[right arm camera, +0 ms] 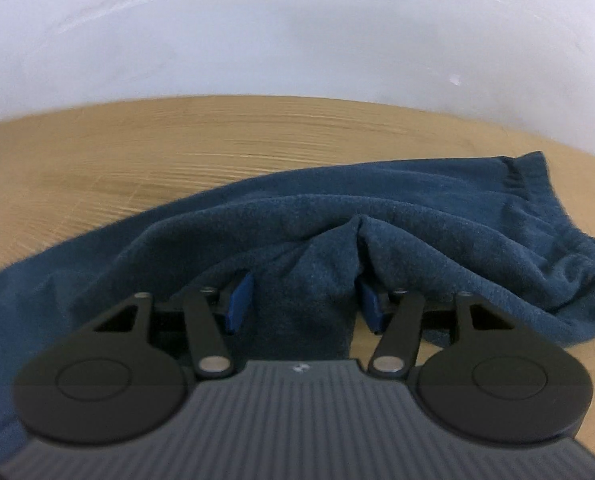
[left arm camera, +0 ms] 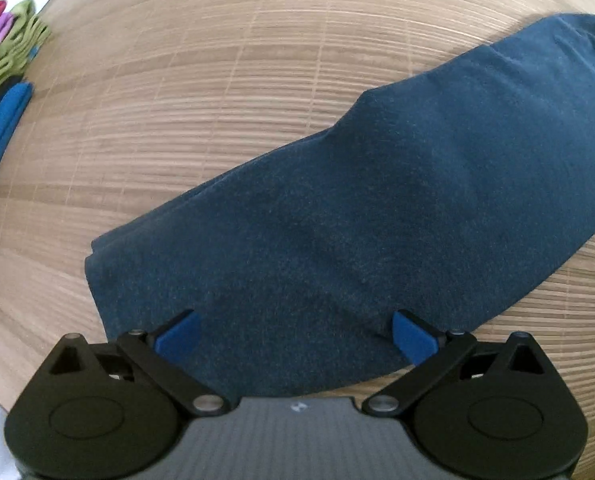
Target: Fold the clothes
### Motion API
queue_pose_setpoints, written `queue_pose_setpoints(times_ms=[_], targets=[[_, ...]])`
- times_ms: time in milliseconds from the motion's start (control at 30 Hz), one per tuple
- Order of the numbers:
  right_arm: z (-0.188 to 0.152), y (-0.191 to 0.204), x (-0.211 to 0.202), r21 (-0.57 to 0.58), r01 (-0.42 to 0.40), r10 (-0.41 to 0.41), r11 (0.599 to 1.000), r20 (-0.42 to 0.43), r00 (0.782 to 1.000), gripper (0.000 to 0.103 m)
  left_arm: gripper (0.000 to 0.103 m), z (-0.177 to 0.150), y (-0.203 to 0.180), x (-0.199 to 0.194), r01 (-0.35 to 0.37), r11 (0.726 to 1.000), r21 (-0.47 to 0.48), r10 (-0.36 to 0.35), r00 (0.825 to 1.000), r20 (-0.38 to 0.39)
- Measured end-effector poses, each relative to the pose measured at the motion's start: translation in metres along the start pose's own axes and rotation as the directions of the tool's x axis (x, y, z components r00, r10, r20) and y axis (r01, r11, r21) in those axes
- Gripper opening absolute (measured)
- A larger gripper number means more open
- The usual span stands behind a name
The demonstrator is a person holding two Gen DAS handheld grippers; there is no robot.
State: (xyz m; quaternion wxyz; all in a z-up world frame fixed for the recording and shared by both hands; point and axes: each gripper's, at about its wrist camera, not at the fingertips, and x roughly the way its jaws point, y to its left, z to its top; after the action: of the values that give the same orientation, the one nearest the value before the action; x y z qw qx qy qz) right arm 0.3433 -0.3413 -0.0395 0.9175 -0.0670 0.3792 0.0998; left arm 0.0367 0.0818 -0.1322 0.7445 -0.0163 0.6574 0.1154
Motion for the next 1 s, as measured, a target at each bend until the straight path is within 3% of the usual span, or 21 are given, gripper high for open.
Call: queue_pose_setpoints(times_ms=[133,300,500,633,733,800,900,933,1000], targets=[[-0.021,-0.008,-0.032,-0.052,0.028,-0.031,0.998,-0.062,0.998,0.058,0.103,-0.007,-0.005,-0.001,-0.006,1.0,-0.005,0.006,1.0,-0.014],[-0.061,-0.044,-0.077,0.066,0.054,-0.045,0.996,-0.141,0.989,0.063,0.103,-0.012,-0.008,0.002,0.016,1.0,0.021,-0.015,0.999,-0.047],[-0.101,-0.041,-0.134,0.119,0.116,-0.092,0.986,-0.193,0.977,0.064,0.103,-0.022,-0.012,0.001,0.039,0.998,0.059,-0.035,0.997,-0.071],[-0.098,-0.054,-0.142,0.188,0.159,-0.108,0.969,-0.254,0.961,0.064,0.103,-0.024,-0.009,0.004,0.06,0.997,0.042,-0.056,0.995,-0.081],[-0.09,-0.041,-0.159,0.187,0.17,-0.148,0.967,-0.127,0.981,0.064,0.103,-0.025,-0.008,0.004,0.06,0.996,0.059,-0.055,0.995,-0.078],[-0.086,-0.026,-0.161,0.152,0.109,-0.101,0.982,-0.056,0.993,0.064,0.103,-0.023,-0.005,0.004,0.055,0.996,0.066,-0.05,0.996,-0.076],[-0.092,-0.002,-0.141,0.047,0.096,-0.092,0.994,-0.088,0.992,0.064,0.103,-0.028,-0.004,0.002,0.037,0.998,0.049,-0.033,0.997,-0.072],[-0.098,0.003,-0.131,0.001,0.13,-0.129,0.991,-0.118,0.985,0.064,0.103,-0.032,-0.006,-0.001,0.034,0.998,0.048,-0.031,0.997,-0.072],[-0.104,-0.005,-0.131,0.037,0.16,-0.156,0.986,-0.094,0.983,0.087,0.103,-0.042,-0.004,-0.001,0.033,0.998,0.054,-0.029,0.996,-0.086]])
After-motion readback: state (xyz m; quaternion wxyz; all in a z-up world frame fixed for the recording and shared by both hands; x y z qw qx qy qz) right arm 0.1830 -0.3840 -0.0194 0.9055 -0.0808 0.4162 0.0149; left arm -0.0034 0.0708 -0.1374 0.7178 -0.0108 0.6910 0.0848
